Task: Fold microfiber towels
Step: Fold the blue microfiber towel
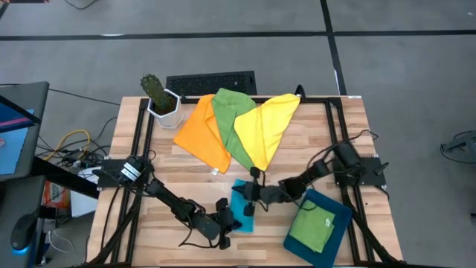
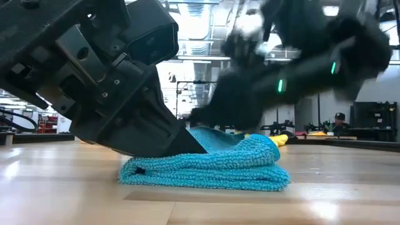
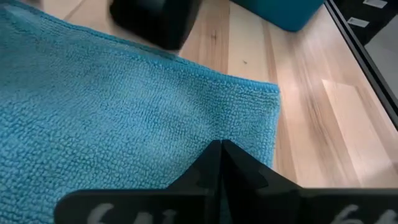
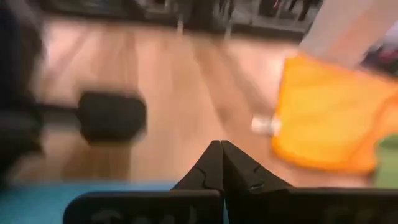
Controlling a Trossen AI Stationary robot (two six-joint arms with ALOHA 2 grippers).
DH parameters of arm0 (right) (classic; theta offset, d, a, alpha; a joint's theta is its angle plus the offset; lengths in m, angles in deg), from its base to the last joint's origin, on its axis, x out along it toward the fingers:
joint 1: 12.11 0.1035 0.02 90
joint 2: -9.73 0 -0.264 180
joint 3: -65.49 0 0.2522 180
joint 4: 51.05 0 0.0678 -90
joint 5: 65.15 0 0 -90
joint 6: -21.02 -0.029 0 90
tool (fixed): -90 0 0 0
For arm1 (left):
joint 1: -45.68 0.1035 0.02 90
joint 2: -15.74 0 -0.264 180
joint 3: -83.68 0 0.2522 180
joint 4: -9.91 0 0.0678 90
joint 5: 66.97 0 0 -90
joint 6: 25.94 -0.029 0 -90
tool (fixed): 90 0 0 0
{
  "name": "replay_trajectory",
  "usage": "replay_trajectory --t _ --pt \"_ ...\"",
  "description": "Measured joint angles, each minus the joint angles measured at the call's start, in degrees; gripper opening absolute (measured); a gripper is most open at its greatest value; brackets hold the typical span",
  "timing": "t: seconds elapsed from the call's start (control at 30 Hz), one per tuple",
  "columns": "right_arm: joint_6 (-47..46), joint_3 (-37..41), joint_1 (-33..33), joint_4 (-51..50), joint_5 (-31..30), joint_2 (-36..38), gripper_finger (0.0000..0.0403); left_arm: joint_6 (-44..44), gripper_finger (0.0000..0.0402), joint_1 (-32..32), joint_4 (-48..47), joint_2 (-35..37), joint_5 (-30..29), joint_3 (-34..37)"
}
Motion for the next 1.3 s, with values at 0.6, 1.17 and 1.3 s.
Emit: replay_trajectory --t 0.6,1.17,1.3 --pt "1.2 0.5 0.0 -3.1 1.9 5.7 0.0015 0.1 0.0006 0.5 -1.1 0.0 1.7 0.0" --pt "-9.2 0.7 15.3 -13.9 3.2 9.0 0.002 -4.3 0.0006 2.7 -2.2 0.7 4.1 0.0" --pt "-12.3 0.7 13.3 -17.3 9.4 9.1 0.0026 -6.3 0.0006 3.6 -6.6 2.6 2.1 0.1"
